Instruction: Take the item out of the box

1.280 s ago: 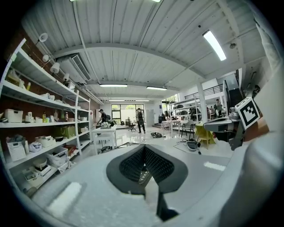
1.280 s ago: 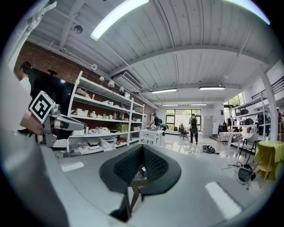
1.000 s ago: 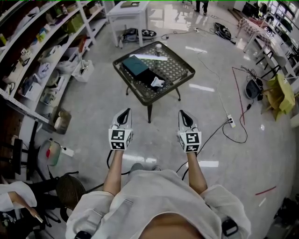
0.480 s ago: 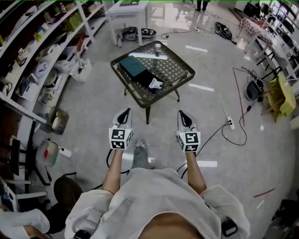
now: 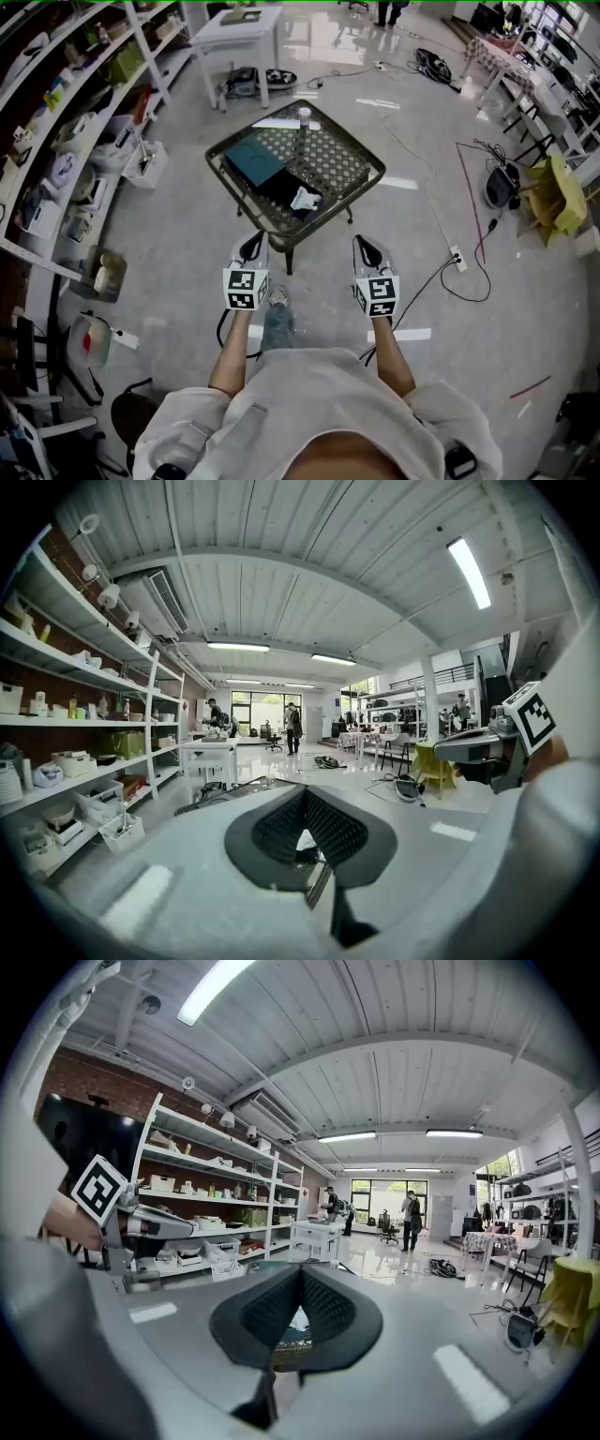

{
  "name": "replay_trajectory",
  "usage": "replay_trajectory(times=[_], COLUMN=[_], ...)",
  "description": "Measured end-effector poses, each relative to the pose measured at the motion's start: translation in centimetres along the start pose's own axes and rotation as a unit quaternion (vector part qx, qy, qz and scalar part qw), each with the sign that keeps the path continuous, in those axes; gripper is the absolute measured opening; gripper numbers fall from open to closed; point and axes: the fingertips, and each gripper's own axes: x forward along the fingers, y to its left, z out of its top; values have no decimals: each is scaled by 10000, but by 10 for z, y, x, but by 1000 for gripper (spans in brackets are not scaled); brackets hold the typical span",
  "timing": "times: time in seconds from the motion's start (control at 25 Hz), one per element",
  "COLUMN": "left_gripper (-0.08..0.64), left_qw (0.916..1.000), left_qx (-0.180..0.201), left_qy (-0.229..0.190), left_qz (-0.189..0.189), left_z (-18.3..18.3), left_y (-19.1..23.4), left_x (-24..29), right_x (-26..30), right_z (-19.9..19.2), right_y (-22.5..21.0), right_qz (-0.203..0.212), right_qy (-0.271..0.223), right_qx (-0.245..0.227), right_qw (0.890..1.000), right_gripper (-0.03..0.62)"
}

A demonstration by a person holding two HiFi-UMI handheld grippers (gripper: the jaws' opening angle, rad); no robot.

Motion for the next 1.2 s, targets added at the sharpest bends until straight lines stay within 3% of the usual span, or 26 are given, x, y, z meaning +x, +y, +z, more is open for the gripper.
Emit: replay_trajectory(times=[0.4, 0.76, 1.2], left_gripper=[6, 6, 6], left_qw=[9991, 9976, 9965], left_qx=[-137, -44, 4], left_qy=[17, -55, -51], left_qz=[-396, -684, -835], left_z=[28, 62, 71], left_y=[65, 131, 194], left_x=[107, 189, 259], right_x=[116, 215, 306], right_z=[33, 65, 81], right_y=[-28, -41, -51], right_qz=[-250, -448, -578], right_qy=[167, 194, 167], right_qx=[-118, -181, -210], right_qw=[9995, 9986, 9980], right_gripper=[2, 2, 2])
